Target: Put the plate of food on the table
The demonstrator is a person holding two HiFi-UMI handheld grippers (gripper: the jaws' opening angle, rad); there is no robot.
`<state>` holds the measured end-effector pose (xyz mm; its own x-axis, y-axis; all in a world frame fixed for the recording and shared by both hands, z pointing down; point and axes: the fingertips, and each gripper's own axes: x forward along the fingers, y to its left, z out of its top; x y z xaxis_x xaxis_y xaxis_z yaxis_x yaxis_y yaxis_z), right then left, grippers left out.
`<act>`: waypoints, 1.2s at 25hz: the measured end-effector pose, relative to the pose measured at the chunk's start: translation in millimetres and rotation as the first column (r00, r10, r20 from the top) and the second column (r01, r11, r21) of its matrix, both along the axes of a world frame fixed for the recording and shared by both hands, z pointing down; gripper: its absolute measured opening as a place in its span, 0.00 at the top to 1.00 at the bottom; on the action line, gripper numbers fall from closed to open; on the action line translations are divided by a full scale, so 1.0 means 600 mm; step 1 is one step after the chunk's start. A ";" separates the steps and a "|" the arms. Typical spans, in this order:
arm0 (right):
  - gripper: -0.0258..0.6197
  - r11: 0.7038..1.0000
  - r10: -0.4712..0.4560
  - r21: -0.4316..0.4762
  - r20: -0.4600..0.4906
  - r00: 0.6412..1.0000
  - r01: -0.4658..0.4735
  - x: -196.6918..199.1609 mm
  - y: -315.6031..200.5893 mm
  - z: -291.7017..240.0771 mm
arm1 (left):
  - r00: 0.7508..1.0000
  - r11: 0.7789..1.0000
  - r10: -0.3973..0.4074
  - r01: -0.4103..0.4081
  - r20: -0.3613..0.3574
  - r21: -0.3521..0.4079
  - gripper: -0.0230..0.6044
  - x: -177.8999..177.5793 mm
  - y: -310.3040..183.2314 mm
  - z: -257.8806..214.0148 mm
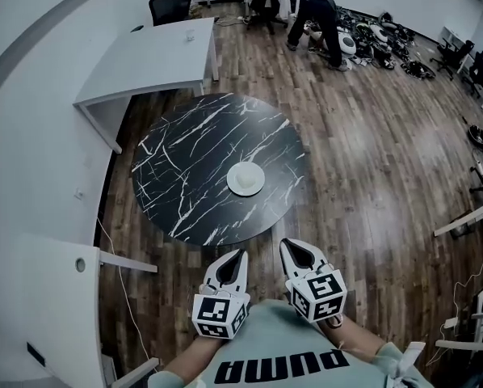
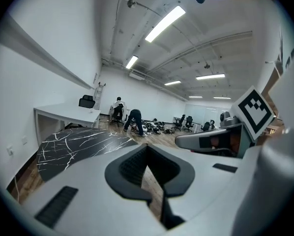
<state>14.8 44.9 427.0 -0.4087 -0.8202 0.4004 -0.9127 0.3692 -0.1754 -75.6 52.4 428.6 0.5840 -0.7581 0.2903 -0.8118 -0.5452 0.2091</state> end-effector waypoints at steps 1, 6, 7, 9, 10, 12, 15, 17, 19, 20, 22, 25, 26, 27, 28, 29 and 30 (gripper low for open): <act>0.95 1.000 -0.014 0.002 0.003 1.000 0.014 0.009 0.004 0.001 | 1.000 1.000 -0.011 0.011 0.006 0.005 0.95 0.011 0.003 -0.002; 0.95 0.998 -0.066 0.012 0.028 0.997 0.066 0.063 0.025 0.001 | 0.997 0.997 -0.068 0.067 0.027 0.040 0.95 0.064 0.028 -0.019; 0.95 0.997 -0.075 0.015 0.031 0.997 0.074 0.074 0.030 0.001 | 0.997 0.996 -0.073 0.072 0.027 0.047 0.95 0.076 0.036 -0.022; 0.95 0.995 -0.098 0.022 0.034 0.995 0.097 0.093 0.043 0.001 | 0.996 0.995 -0.083 0.081 0.035 0.053 0.95 0.100 0.053 -0.023; 0.95 0.993 -0.112 0.028 0.032 0.993 0.111 0.101 0.050 0.002 | 0.995 0.995 -0.090 0.088 0.042 0.053 0.95 0.111 0.062 -0.021; 0.95 0.989 -0.146 0.040 0.024 0.989 0.145 0.117 0.064 0.005 | 0.993 0.993 -0.110 0.107 0.051 0.048 0.95 0.131 0.079 -0.016; 0.95 0.978 -0.205 0.053 0.009 0.979 0.204 0.135 0.085 0.011 | 0.987 0.988 -0.151 0.150 0.060 0.028 0.95 0.152 0.107 -0.003; 0.95 0.970 -0.237 0.062 -0.002 0.972 0.237 0.148 0.096 0.017 | 0.982 0.984 -0.176 0.175 0.068 0.019 0.95 0.165 0.125 0.010; 0.95 0.965 -0.251 0.070 -0.009 0.968 0.251 0.166 0.101 0.026 | 0.978 0.981 -0.193 0.192 0.080 0.018 0.95 0.178 0.137 0.025; 0.95 0.965 -0.254 0.073 -0.009 0.967 0.254 0.174 0.102 0.031 | 0.976 0.980 -0.201 0.200 0.085 0.018 0.95 0.182 0.141 0.031; 0.95 0.964 -0.256 0.070 -0.001 0.967 0.256 0.186 0.109 0.039 | 0.971 0.975 -0.222 0.221 0.088 0.021 0.95 0.187 0.146 0.035; 0.95 0.961 -0.270 0.060 0.007 0.963 0.269 0.195 0.135 0.043 | 0.965 0.969 -0.249 0.247 0.083 0.033 0.95 0.192 0.159 0.028; 0.95 0.960 -0.275 0.061 -0.001 0.961 0.275 0.196 0.143 0.042 | 0.965 0.968 -0.252 0.249 0.080 0.040 0.95 0.196 0.163 0.024; 0.95 0.959 -0.277 0.064 -0.012 0.961 0.278 0.199 0.147 0.040 | 0.964 0.967 -0.254 0.251 0.076 0.046 0.95 0.198 0.166 0.020; 0.95 0.959 -0.275 0.068 -0.023 0.961 0.276 0.201 0.149 0.038 | 0.964 0.966 -0.256 0.253 0.073 0.051 0.95 0.199 0.169 0.018; 0.95 0.959 -0.271 0.073 -0.031 0.962 0.272 0.203 0.149 0.036 | 0.963 0.965 -0.260 0.257 0.071 0.054 0.95 0.200 0.171 0.018; 0.95 0.960 -0.267 0.077 -0.033 0.963 0.269 0.204 0.149 0.034 | 0.962 0.964 -0.265 0.262 0.069 0.055 0.95 0.199 0.174 0.018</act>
<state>137.2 134.4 447.4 -0.6100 -0.7115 0.3488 -0.7815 0.6130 -0.1163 43.7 156.6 439.5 0.3395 -0.8954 0.2882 -0.9404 -0.3172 0.1224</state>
